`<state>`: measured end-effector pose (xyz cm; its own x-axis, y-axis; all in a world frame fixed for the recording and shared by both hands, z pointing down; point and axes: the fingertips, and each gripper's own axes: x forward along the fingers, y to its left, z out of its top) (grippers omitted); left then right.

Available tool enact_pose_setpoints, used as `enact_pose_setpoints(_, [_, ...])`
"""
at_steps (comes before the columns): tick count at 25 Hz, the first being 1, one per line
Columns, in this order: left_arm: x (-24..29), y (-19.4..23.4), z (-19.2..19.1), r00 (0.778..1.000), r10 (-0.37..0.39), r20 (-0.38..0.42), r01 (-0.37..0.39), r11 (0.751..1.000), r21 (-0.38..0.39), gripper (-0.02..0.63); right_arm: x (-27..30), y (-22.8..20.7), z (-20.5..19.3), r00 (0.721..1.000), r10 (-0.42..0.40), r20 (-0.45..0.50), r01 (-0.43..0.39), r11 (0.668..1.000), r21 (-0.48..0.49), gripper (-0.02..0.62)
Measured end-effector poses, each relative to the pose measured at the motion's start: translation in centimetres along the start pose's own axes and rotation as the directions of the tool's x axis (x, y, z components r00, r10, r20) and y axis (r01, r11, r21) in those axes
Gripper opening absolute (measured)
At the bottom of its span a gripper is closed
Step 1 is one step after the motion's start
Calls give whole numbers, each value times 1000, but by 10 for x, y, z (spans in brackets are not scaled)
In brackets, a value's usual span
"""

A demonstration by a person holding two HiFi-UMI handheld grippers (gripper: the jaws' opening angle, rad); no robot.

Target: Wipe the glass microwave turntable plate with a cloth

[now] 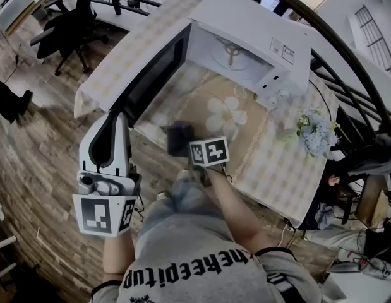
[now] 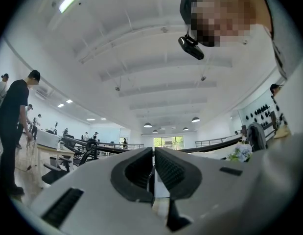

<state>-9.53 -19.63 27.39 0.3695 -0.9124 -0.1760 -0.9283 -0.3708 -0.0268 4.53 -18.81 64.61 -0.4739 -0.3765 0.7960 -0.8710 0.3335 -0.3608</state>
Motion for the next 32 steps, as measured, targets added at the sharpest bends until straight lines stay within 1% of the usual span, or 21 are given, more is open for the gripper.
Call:
enact_pose_setpoints(3, [3, -7, 1, 1000, -20, 2, 20, 1000, 3, 15, -1, 0, 1, 1000, -25, 4, 25, 999, -48, 49])
enact_pose_setpoints(7, [7, -14, 2, 999, -37, 6, 37, 999, 8, 15, -10, -20, -1, 997, -72, 22, 73, 996, -50, 49])
enact_pose_setpoints(10, [10, -17, 3, 999, -39, 12, 39, 999, 4, 15, -21, -44, -3, 993, -109, 35, 110, 994, -26, 49])
enact_pose_setpoints(15, [14, -21, 3, 999, -49, 18, 49, 999, -3, 15, -40, -83, -6, 985, -159, 59, 156, 986, 55, 49])
enact_pose_setpoints(22, [17, -24, 3, 998, -53, 20, 53, 999, -4, 15, -62, -123, -13, 971, -227, 75, 216, 968, 131, 49])
enact_pose_setpoints(28, [13, -23, 4, 998, -50, 22, 50, 999, -1, 15, -74, -143, -17, 958, -275, 79, 260, 952, 159, 49])
enact_pose_setpoints(32, [10, -21, 6, 999, -47, 25, 47, 999, -1, 15, -74, -143, -17, 948, -308, 79, 296, 946, 133, 49])
